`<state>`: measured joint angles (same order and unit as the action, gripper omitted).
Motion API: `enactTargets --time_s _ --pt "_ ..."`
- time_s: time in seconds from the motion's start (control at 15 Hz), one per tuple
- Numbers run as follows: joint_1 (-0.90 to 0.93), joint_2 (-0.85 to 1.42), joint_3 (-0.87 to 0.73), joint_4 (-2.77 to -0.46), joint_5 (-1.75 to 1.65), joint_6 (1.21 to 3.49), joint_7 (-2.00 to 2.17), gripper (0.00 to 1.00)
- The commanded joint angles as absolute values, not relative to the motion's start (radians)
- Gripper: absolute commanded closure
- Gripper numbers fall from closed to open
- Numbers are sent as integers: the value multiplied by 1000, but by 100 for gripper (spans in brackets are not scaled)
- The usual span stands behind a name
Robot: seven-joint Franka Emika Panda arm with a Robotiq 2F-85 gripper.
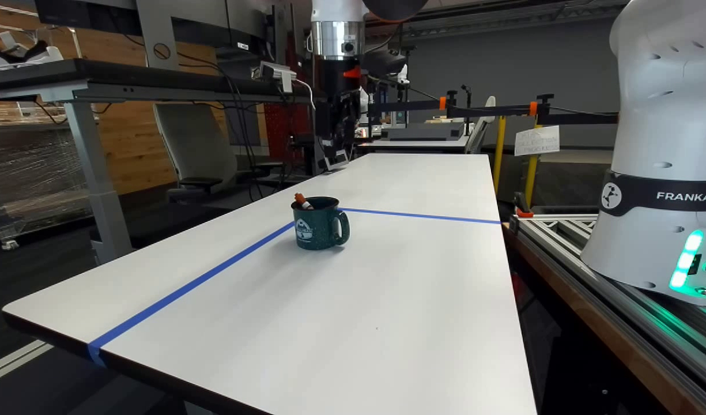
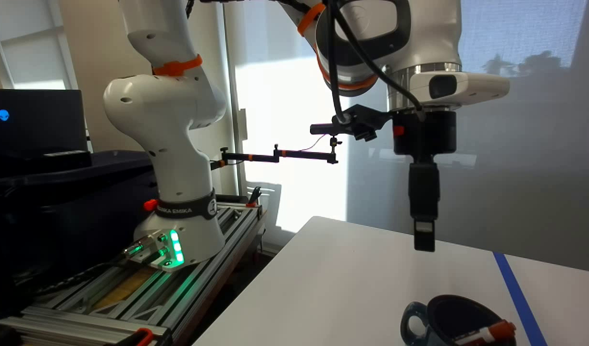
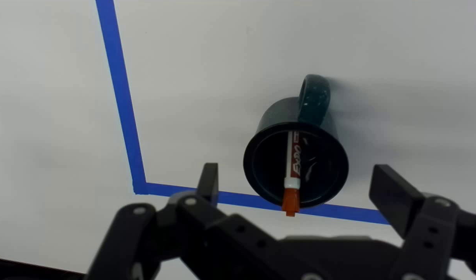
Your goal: Remove the marker from the mug
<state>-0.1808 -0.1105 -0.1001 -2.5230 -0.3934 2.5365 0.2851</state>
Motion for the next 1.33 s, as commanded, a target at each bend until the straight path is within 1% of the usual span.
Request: enactTargets --time_s 0.0,0.2,0.4,0.47,0.6,0.67,0.8,0.87,0.93,1.07,1.2,1.27 --pt "-199 -49 -129 -2527 -438 2696 223 0" --pt "-203 1 -154 -2530 -442 2828 153 0" --pt "-193 40 -168 -2543 -376 2946 40 0" --pt "-191 54 -166 -2546 -349 2973 7 3" --pt "-189 81 -159 -2548 -298 3012 -53 28" --pt "-189 90 -153 -2551 -269 3026 -80 30" --pt "-194 110 -133 -2555 -198 3050 -138 47" --pt "-224 119 -97 -2554 -160 3053 -170 52" --pt "-234 127 -79 -2553 -125 3057 -198 53" --pt "-260 139 -41 -2549 -60 3057 -250 62" --pt "-295 146 3 -2546 9 3057 -305 48" --pt "-311 149 19 -2544 35 3056 -324 49"
